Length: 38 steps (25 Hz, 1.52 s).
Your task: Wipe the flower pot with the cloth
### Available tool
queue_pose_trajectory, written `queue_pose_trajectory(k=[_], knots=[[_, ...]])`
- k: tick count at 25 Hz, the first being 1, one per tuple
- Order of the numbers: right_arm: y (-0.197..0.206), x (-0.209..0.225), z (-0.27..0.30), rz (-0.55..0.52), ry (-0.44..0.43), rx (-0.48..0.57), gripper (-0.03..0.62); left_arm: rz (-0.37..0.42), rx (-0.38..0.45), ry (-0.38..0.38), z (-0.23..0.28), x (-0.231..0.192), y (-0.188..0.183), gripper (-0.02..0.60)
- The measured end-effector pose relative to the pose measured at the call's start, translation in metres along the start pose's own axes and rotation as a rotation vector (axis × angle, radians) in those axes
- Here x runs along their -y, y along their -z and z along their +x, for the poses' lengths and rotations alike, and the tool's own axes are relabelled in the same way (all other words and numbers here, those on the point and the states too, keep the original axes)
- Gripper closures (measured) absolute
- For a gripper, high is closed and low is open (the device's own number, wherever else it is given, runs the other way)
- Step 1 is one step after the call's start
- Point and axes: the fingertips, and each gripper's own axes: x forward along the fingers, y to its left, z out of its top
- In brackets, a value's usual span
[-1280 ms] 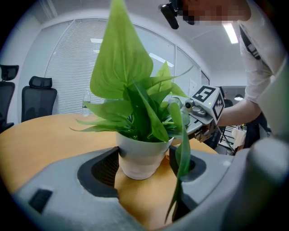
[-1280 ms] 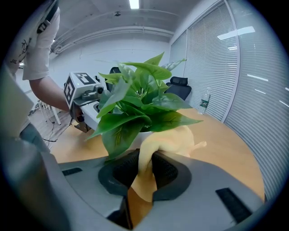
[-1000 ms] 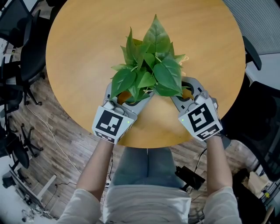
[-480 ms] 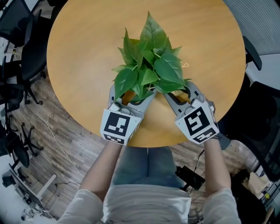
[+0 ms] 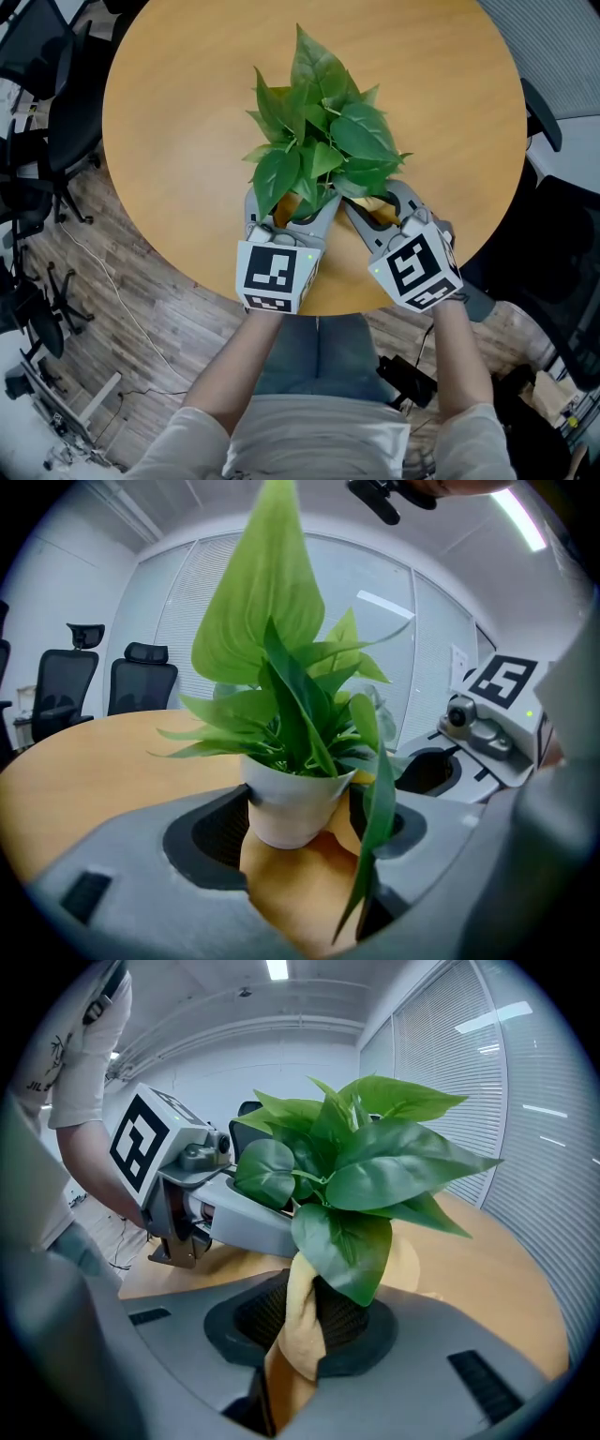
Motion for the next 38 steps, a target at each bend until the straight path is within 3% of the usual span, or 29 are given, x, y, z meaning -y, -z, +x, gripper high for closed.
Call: queue_pose_trajectory(k=[6,8,15,19,27,32,38], knots=[[0.003,0.003,-0.002,0.013,0.005,0.007,0.522,-0.023,0.014,0.013,-0.001,0.002,-0.001,0.239],[0.005,0.004,-0.004,0.015,0.007,0.009,0.522,-0.005,0.011,0.057,-0.004,0.004,0.000,0.238],[0.007,0.003,-0.004,0.017,0.008,0.006,0.522,0.169,-0.050,0.232,-0.027,-0.008,0.023,0.227],[0.007,0.003,-0.006,0.026,0.019,0.003,0.522,0.161,-0.060,0.304,-0.034,-0.029,0.017,0.212],[0.009,0.003,-0.005,0.039,0.026,-0.011,0.522,0.273,0.013,0.597,-0.013,-0.030,-0.012,0.109],[0.009,0.003,-0.006,0.045,0.030,-0.015,0.522,0.289,0.012,0.783,-0.001,-0.020,-0.018,0.092],[0.012,0.000,-0.005,0.043,0.021,-0.025,0.522,0.344,0.000,0.921,0.007,-0.011,-0.025,0.086]])
